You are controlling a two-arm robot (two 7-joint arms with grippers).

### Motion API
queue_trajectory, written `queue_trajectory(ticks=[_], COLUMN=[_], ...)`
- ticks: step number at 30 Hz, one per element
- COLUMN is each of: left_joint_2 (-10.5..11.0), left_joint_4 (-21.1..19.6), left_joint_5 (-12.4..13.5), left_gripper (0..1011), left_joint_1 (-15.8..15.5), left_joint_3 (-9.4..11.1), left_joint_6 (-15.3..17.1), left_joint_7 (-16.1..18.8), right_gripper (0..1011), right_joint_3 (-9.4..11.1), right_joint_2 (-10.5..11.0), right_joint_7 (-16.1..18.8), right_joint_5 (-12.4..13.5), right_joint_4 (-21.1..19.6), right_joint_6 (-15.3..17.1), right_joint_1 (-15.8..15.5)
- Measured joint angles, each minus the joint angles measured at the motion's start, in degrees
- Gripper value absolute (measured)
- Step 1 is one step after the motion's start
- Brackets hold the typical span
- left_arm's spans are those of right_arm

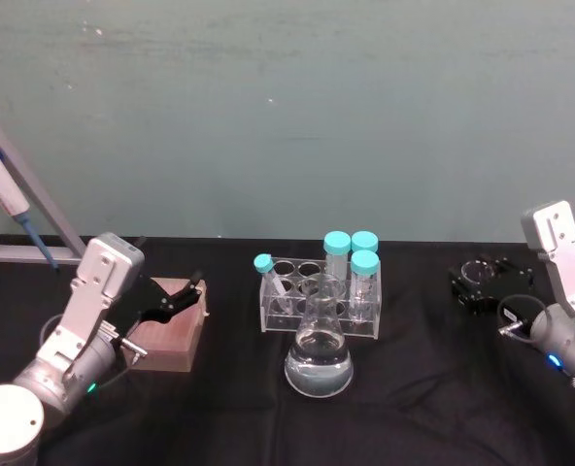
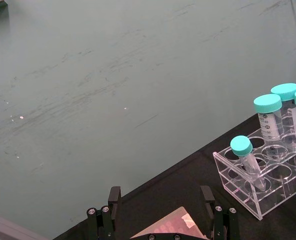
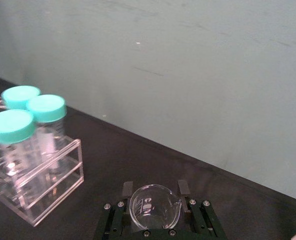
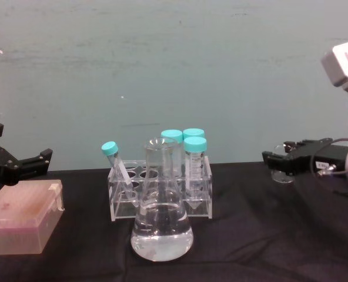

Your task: Place the experimental apparatus aside using one hand.

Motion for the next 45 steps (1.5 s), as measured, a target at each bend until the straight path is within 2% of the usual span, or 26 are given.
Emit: queue_trajectory(ticks=[7, 13, 26, 45], left_joint_2=[0.0, 0.0, 0.0, 0.0], left_joint_4=[0.0, 0.0, 0.0, 0.0], left_joint_5=[0.0, 0.0, 0.0, 0.0], left_gripper=[1000, 1000, 1000, 1000], left_joint_1=[0.0, 0.0, 0.0, 0.0], left_joint_3=[0.0, 0.0, 0.0, 0.0], left_joint_6=[0.0, 0.0, 0.0, 0.0], left_joint_7=[0.0, 0.0, 0.0, 0.0], right_gripper=[537, 537, 537, 537], right_joint_3=[1.9, 3.6, 6.1, 8.7], right_joint_2=[-2.7, -4.8, -6.4, -7.0], right_joint_7=[-5.5, -9.5, -13.6, -16.2], right_joint_5=[-1.6, -3.3, -5.7, -8.9], right_joint_4=[2.1, 6.0, 9.4, 10.4], right_joint_6=[0.9, 0.8, -0.1, 1.2], right_joint_1=[0.5, 2.1, 3.5, 3.8])
